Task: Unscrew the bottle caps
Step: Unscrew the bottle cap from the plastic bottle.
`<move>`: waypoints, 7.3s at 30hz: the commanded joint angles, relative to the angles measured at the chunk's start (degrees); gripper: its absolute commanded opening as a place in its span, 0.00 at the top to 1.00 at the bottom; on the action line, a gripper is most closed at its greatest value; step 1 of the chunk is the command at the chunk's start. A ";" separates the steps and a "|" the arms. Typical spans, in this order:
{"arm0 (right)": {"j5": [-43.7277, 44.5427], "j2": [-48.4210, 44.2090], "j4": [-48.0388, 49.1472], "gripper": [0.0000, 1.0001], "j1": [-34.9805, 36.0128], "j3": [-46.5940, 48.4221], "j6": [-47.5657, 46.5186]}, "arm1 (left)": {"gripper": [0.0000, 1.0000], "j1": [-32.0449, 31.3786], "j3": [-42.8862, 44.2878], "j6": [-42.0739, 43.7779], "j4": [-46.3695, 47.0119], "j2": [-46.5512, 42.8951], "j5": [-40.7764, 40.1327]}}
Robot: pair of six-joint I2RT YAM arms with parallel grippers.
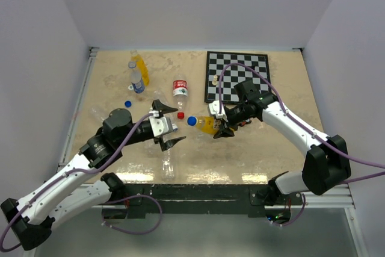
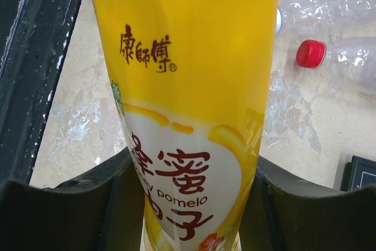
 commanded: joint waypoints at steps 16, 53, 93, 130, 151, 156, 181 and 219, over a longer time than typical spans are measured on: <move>-2.92 -0.05 -0.02 1.00 -0.20 2.51 -1.43 | 0.13 0.24 3.03 5.26 6.70 7.83 6.75; -2.83 -0.31 -0.20 1.00 -0.20 2.60 -1.60 | 1.00 0.24 9.18 -0.97 3.63 12.76 8.70; -2.39 0.31 -0.11 1.00 -0.20 2.51 -1.25 | 0.13 0.16 11.82 -43.20 -4.72 11.27 -15.67; -2.40 0.31 -0.46 1.00 -0.20 2.68 -1.69 | 0.00 0.16 7.78 0.42 -4.81 1.86 -1.24; -2.57 0.39 -0.55 1.00 -0.20 2.60 -1.95 | 0.00 0.16 7.07 2.09 -6.21 0.28 -0.28; -2.57 0.39 -0.55 1.00 -0.20 2.60 -1.95 | 0.00 0.16 6.54 2.00 -5.95 0.54 -0.10; -2.66 0.66 -0.90 1.00 -0.20 2.68 -2.31 | 0.00 0.16 6.28 3.06 -6.13 0.54 0.86; -2.66 1.01 -1.25 1.00 -0.11 2.68 -2.74 | 0.00 0.16 5.93 3.50 -1.12 3.87 4.55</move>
